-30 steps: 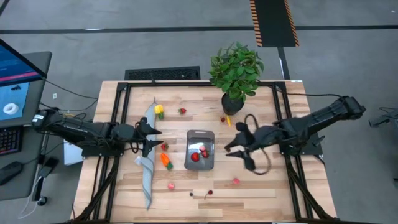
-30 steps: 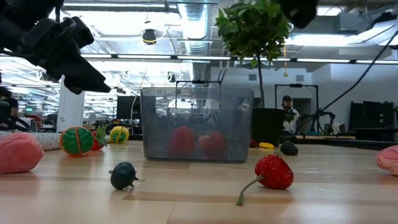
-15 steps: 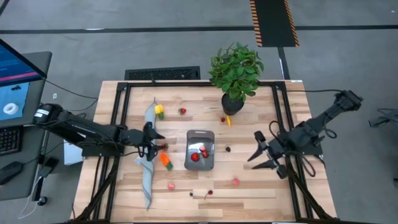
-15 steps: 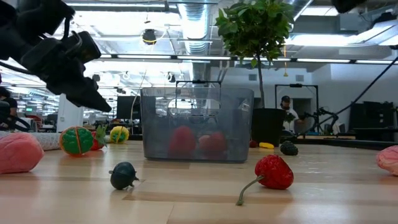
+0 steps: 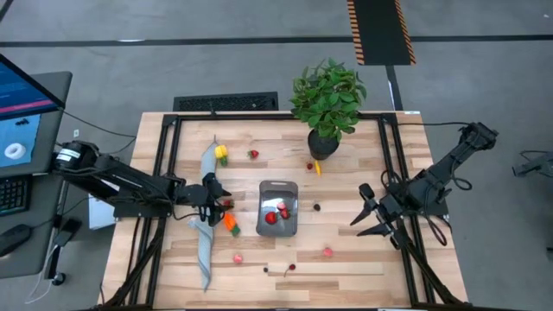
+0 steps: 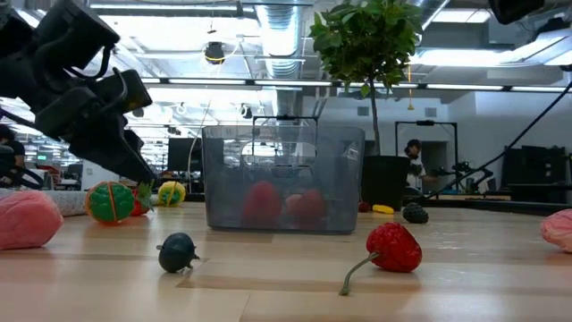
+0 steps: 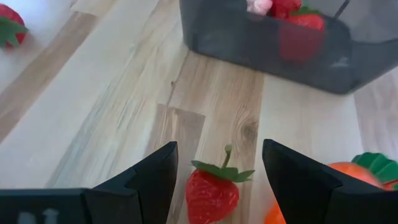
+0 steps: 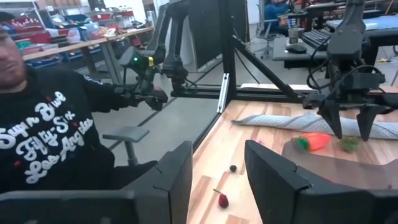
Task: Pick and placing Produce into tupperware
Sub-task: Put the bottom strawberry into the bin
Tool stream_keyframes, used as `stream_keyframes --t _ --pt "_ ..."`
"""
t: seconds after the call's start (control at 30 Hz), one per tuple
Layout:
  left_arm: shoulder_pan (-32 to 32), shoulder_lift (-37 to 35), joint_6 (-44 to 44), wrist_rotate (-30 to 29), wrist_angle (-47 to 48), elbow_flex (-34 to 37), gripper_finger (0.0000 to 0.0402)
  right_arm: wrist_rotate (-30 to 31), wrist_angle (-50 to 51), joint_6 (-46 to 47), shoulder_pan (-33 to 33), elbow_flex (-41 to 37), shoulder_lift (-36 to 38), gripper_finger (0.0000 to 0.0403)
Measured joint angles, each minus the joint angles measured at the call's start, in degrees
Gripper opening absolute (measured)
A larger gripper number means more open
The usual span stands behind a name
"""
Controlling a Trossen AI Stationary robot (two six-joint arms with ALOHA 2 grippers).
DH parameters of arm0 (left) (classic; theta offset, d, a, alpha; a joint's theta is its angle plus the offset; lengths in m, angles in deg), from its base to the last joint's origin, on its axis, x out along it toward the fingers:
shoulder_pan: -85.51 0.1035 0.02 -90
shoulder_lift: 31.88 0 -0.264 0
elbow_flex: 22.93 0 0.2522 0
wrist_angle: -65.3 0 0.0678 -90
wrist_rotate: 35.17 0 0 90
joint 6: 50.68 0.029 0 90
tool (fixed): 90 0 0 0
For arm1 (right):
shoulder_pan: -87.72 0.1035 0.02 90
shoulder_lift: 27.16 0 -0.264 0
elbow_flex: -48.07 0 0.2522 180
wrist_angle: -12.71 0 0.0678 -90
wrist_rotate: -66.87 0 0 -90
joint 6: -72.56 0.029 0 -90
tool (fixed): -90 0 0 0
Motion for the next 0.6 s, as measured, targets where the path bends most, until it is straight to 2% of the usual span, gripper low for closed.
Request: stream_keyframes --t 0.33,0.47,0.6 --pt "0.07 4.37 0.17 -0.50 -4.00 0.00 0.0214 0.00 0.01 0.03 -0.02 0.00 -0.08 0.0173" --pt "0.15 4.37 -0.03 -0.49 -3.26 0.00 0.0175 0.00 0.00 0.04 -0.02 0.00 -0.08 0.0173" --pt "0.15 4.37 -0.06 -1.39 -3.25 0.00 0.0113 0.00 0.00 0.04 -0.02 0.00 -0.08 0.0174"
